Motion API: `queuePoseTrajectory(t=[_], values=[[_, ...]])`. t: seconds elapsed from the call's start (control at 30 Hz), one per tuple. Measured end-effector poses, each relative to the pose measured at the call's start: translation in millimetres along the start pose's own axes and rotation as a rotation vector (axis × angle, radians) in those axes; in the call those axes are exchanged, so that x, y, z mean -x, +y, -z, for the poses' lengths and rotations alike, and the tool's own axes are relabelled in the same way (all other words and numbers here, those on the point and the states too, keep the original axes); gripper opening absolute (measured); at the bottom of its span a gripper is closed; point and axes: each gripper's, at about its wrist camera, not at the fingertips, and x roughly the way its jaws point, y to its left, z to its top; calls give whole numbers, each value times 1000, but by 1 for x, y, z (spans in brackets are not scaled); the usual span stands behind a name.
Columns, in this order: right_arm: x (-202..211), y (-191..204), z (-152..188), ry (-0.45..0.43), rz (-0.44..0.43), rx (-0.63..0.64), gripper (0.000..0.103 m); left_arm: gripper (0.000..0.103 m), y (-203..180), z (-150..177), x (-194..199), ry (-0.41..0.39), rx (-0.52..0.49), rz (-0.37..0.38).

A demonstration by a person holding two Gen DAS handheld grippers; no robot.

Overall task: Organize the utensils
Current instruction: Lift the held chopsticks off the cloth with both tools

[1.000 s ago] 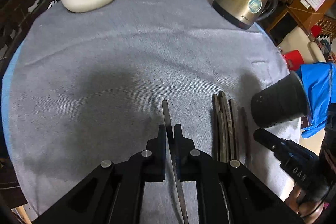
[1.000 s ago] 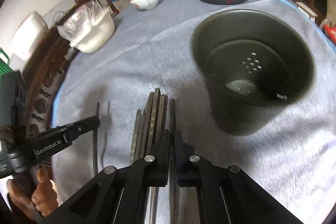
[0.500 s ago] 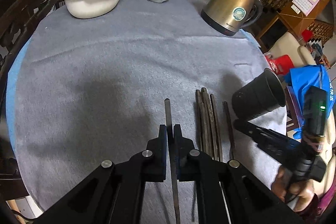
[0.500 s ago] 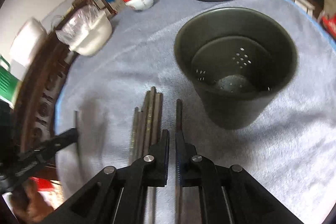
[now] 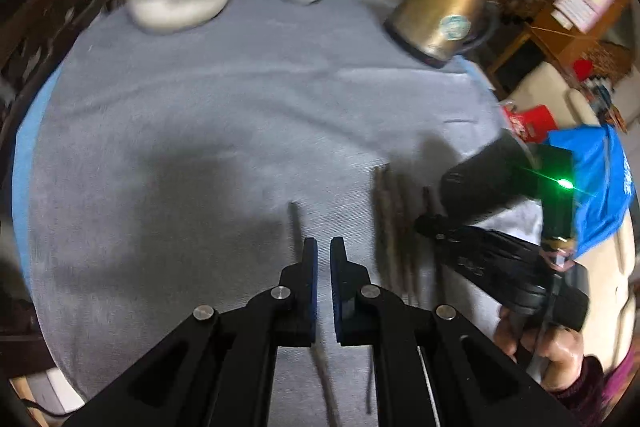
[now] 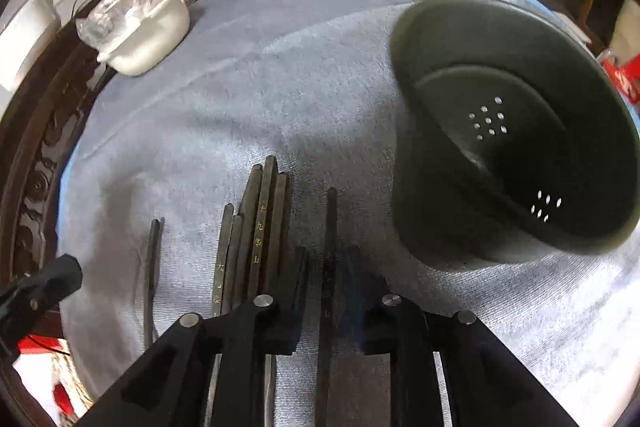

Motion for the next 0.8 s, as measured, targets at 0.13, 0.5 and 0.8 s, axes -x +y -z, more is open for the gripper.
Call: queuePoseTrajectory(t=[0.13,0.5,0.8], values=[[-6,5,-3,-25,14,16,13,19,21,-9,-16,56,75,-18],[51,0,5,-183,-121,28,6,44,9,-34,-55,144,88,-79],[113,-5,16,-373,-244,40,6,6,-8,-37,-74,137,48,-141]])
